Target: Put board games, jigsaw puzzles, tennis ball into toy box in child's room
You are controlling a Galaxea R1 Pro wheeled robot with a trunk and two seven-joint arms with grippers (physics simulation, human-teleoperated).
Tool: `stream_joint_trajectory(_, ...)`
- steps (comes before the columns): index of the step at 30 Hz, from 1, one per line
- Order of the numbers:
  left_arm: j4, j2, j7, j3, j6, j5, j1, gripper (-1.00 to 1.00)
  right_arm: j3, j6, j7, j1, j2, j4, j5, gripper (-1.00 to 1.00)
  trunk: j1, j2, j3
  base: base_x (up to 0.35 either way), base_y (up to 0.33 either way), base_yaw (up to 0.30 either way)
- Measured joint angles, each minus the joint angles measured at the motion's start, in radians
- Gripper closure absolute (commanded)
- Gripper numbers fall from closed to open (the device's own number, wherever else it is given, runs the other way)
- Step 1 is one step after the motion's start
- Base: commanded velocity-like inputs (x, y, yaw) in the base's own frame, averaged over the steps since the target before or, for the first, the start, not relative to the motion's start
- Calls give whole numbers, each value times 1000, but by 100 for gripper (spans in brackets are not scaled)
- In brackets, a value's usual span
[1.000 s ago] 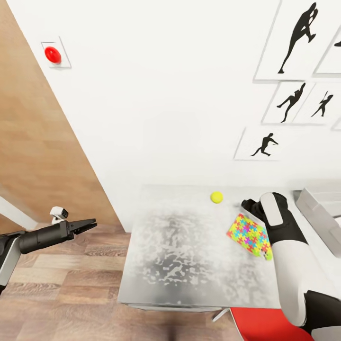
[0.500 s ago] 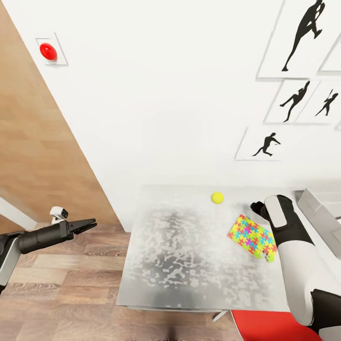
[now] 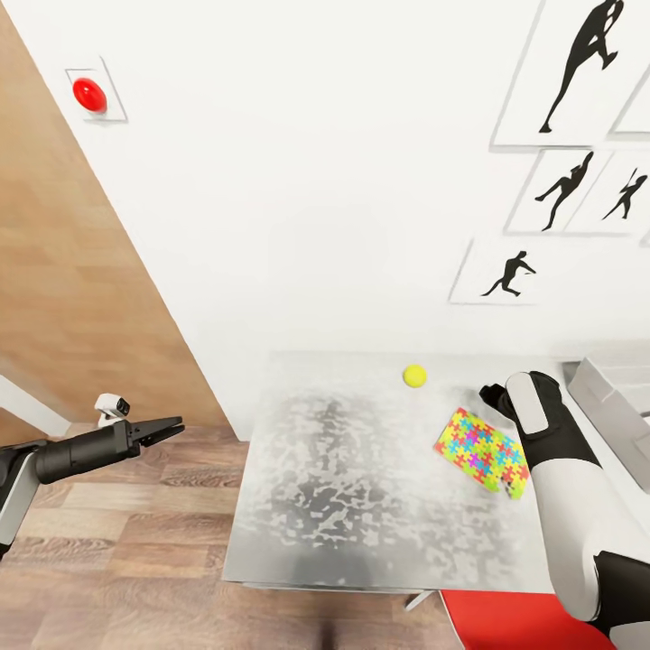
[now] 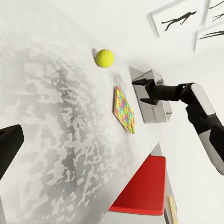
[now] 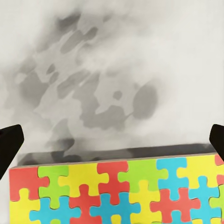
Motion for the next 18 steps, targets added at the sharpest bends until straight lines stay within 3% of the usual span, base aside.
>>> stream_joint_trajectory(18,1,1,0,0,0,-1,0,-100,1,-3,0,0,-23,59,1,-100,0,0,-26,-8,7,0)
